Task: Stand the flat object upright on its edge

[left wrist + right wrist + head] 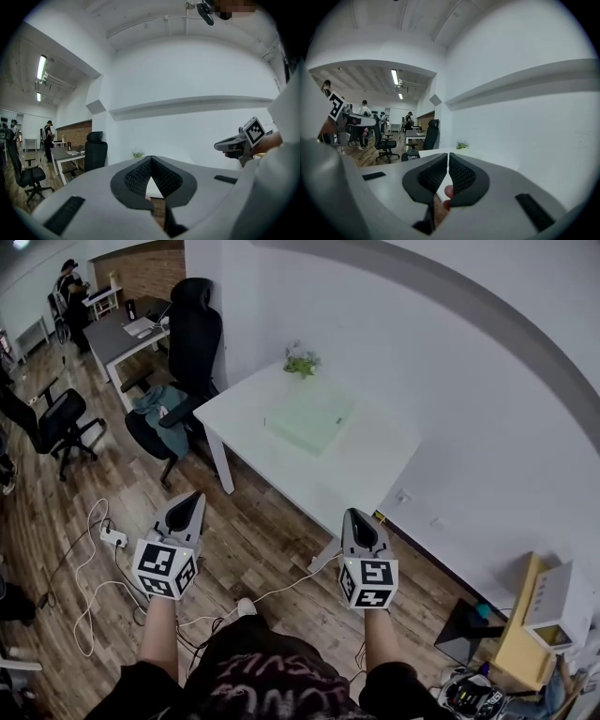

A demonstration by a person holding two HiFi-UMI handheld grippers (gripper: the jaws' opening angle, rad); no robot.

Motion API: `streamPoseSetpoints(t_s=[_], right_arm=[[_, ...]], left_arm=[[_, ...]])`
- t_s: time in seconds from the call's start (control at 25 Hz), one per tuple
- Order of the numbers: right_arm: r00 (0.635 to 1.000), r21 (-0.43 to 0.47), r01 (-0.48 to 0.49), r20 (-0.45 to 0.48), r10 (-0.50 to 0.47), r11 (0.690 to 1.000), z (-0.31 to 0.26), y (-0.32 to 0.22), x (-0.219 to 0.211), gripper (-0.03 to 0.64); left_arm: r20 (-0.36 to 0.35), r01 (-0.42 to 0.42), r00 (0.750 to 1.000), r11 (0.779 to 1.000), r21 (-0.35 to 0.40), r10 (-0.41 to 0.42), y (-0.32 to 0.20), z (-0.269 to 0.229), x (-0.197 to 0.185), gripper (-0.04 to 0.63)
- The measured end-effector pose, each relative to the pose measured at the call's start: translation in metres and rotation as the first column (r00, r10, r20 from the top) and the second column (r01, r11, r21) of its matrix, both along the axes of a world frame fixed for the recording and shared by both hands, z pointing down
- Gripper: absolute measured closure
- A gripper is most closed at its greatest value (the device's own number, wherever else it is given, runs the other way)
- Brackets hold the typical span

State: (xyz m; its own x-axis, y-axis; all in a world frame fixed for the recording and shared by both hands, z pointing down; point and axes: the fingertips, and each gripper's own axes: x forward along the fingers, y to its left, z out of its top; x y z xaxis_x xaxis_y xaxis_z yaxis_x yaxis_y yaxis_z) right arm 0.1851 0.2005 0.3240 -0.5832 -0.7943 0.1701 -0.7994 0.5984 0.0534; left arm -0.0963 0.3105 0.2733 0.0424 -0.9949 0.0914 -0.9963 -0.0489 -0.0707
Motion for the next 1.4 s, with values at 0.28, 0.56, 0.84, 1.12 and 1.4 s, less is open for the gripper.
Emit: streamPoseSetpoints(t_s=[0.28, 0.56, 0.84, 1.12, 1.4], right_arm=[[0.999, -0.001, -0.047, 0.006, 0.047, 0.999, -0.009, -0.032, -0.046, 0.591], [0.994, -0.007, -0.108, -0.007, 0.108, 0.994, -0.003, -0.044, -0.07, 0.591], [0.986, -0.006, -0.166, -0.024, 0.166, 0.986, 0.0, -0.06, -0.062, 0.591], [0.985, -0.006, -0.173, -0.009, 0.173, 0.985, 0.0, -0.082, -0.066, 0.591], [0.986, -0.011, -0.167, 0.008, 0.167, 0.986, 0.006, -0.12, -0.08, 0.591]], left_arm=[[-0.007, -0.048, 0.999, 0.999, 0.003, 0.048, -0.045, -0.008, -0.05, 0.581], [-0.034, -0.1, 0.994, 0.995, -0.002, 0.099, -0.077, -0.003, -0.083, 0.581], [-0.047, -0.151, 0.988, 0.989, -0.005, 0.15, -0.107, 0.004, -0.082, 0.581], [-0.056, -0.158, 0.986, 0.987, 0.002, 0.158, -0.13, 0.005, -0.085, 0.581], [-0.054, -0.151, 0.987, 0.989, -0.002, 0.151, -0.164, 0.006, -0.1, 0.581]])
